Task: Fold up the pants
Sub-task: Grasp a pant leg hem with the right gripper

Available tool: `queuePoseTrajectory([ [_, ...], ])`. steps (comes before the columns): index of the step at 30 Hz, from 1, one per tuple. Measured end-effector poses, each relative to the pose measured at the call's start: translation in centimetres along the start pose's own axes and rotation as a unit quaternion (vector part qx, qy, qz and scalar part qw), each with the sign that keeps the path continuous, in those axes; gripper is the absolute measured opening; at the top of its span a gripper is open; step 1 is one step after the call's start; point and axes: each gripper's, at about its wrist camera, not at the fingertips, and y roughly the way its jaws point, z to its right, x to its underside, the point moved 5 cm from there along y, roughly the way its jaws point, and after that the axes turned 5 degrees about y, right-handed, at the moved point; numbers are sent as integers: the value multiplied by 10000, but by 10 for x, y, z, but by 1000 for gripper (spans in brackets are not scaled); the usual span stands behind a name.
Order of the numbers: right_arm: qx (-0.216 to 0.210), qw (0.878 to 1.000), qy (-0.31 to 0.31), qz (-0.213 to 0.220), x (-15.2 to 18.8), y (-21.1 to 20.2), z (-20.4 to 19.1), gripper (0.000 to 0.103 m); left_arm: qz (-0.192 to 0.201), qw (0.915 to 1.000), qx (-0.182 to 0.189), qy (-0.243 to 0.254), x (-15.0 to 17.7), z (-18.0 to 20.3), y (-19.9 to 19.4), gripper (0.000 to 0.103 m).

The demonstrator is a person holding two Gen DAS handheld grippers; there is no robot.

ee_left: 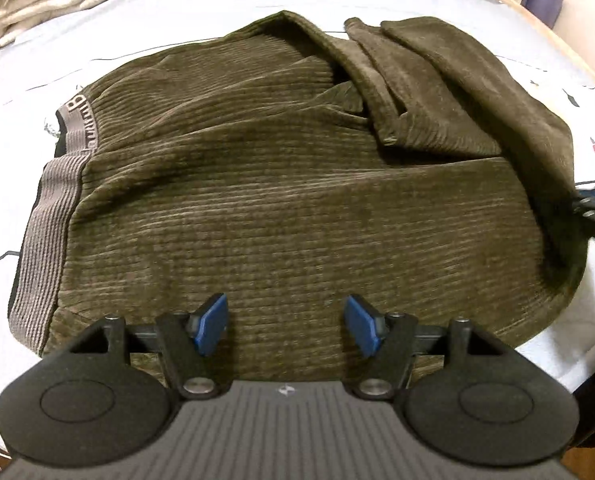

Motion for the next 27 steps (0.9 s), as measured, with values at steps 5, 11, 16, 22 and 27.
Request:
queuePoseTrajectory([
  [5, -184, 9978, 627, 75, 22, -29, 59, 6, 26, 9999, 95, 77, -6, 13, -1, 71],
  [11, -716, 9949, 341, -619, 67, -38, 68, 7, -126, 9996, 221, 83, -12, 21, 4, 71],
  [16, -836, 9959, 316, -168, 66, -64, 70, 14, -907, 9949, 431, -72, -2, 17, 27, 71],
  [22, -636, 9855, 1419, 681, 34, -79, 105, 34, -971, 9944, 355, 228, 1, 21, 30, 76],
  [27, -376, 9844, 1588, 662, 17, -57, 95, 43, -955, 9943, 365, 297, 2, 22, 28, 79],
])
